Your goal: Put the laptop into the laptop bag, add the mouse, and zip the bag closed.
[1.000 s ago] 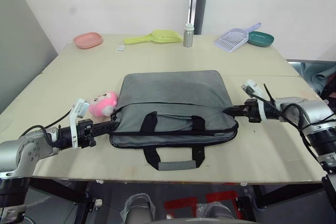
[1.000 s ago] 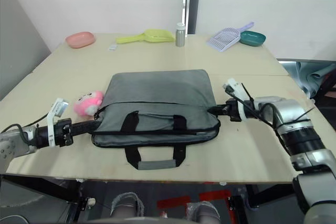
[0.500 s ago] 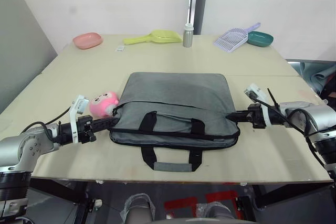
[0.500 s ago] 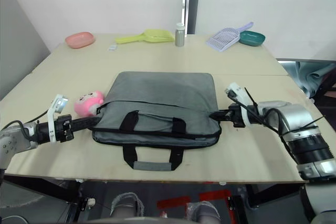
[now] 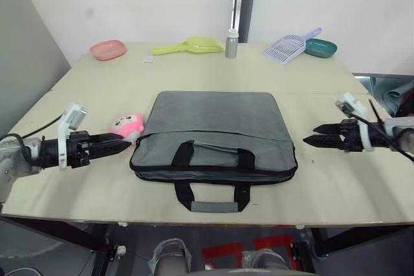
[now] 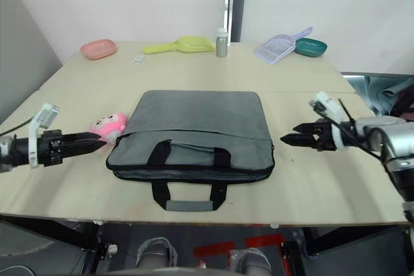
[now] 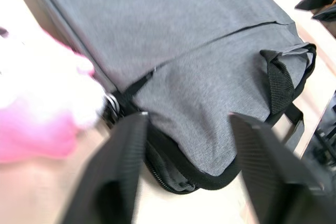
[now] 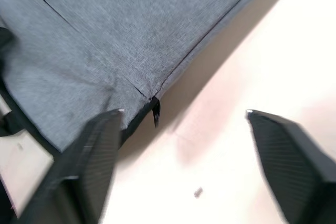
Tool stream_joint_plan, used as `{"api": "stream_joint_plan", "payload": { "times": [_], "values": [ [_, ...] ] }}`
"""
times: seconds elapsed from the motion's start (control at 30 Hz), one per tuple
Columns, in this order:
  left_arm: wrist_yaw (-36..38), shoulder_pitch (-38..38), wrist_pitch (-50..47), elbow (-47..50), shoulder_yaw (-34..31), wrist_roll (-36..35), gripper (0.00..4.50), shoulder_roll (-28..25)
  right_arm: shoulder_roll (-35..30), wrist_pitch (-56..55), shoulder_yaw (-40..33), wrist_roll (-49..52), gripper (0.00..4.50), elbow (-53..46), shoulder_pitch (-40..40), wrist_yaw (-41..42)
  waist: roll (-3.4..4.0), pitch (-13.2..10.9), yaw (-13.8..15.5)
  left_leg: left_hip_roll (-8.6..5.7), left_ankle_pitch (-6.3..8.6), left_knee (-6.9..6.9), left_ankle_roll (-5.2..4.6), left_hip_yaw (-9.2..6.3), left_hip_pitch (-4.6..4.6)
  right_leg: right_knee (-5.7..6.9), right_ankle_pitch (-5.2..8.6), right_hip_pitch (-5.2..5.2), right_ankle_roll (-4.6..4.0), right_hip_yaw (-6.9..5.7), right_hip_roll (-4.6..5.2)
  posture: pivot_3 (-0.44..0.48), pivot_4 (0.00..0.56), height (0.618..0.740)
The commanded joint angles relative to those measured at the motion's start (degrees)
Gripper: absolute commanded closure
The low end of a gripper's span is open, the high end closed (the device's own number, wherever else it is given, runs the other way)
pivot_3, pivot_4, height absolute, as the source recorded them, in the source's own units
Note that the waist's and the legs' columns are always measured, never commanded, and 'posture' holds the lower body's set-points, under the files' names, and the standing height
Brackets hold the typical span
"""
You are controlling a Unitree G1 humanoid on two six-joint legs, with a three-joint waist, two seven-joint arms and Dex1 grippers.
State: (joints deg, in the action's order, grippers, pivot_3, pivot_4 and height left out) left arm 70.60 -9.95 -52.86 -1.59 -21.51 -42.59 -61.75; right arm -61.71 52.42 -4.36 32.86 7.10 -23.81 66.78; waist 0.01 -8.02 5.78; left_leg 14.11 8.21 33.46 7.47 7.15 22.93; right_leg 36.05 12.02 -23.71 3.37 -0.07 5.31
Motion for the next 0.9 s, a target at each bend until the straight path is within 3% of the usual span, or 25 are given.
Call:
{"api": "stream_joint_plan", "payload": {
  "times": [0.03,0.2,0.43,0.63,0.8,0.83,0.9],
  "values": [
    [6.98,-0.08,1.45,-0.42,-5.25,-1.03,0.02,-6.71,-5.07,0.72,-9.09,4.22,0.00,-6.24,2.54,3.97,0.00,-0.01,0.05,0.00,0.00,-0.04,-0.01,0.03,0.02,-0.02,0.00,-0.04,0.00,0.02,-0.01,0.000,0.150,0.740],
    [15.29,5.08,10.60,-1.90,-11.42,4.08,0.02,-11.97,-8.36,4.81,-21.43,10.76,0.00,-14.59,8.45,7.10,0.00,-0.01,-0.20,0.03,0.00,-0.22,-0.04,0.26,-0.09,-0.07,0.01,-0.14,-0.02,0.20,-0.01,0.000,0.150,0.740],
    [21.45,13.67,15.68,-1.84,-22.90,8.01,0.02,-12.41,-6.71,9.18,-32.46,16.87,0.00,-25.35,14.72,5.06,0.00,-0.01,-0.16,0.05,0.02,-0.31,-0.06,0.35,-0.08,-0.18,0.03,-0.21,-0.04,0.23,-0.02,0.000,0.150,0.740],
    [20.03,17.92,16.27,-4.41,-27.47,9.78,0.02,-10.07,-3.22,5.57,-29.63,18.71,0.00,-28.87,13.60,1.85,0.01,0.00,-0.18,0.04,0.02,-0.28,-0.05,0.41,-0.20,-0.12,0.03,-0.19,-0.04,0.32,-0.01,0.000,0.150,0.740],
    [16.77,20.21,16.45,-2.75,-29.96,9.10,0.02,-5.46,2.57,3.88,-20.38,20.39,0.00,-30.91,6.46,-3.14,0.02,0.00,-0.51,0.07,0.02,-0.30,-0.05,0.45,-0.21,-0.06,0.03,-0.24,-0.04,0.34,-0.03,0.000,0.150,0.740],
    [15.67,20.01,16.96,-2.65,-29.98,9.06,0.00,-4.47,3.49,3.72,-17.41,19.40,0.52,-30.81,4.59,-4.52,0.04,0.02,-0.64,0.07,0.02,-0.29,-0.05,0.46,-0.23,-0.05,0.03,-0.24,-0.04,0.35,-0.04,0.000,0.150,0.740],
    [13.29,19.50,17.23,-2.37,-29.99,8.68,0.00,-2.55,6.52,4.05,-12.12,18.73,1.10,-29.88,0.04,-6.89,0.04,0.02,-0.59,0.07,0.02,-0.29,-0.04,0.46,-0.27,0.05,0.03,-0.25,-0.04,0.36,-0.04,0.000,0.150,0.740]
  ]
}}
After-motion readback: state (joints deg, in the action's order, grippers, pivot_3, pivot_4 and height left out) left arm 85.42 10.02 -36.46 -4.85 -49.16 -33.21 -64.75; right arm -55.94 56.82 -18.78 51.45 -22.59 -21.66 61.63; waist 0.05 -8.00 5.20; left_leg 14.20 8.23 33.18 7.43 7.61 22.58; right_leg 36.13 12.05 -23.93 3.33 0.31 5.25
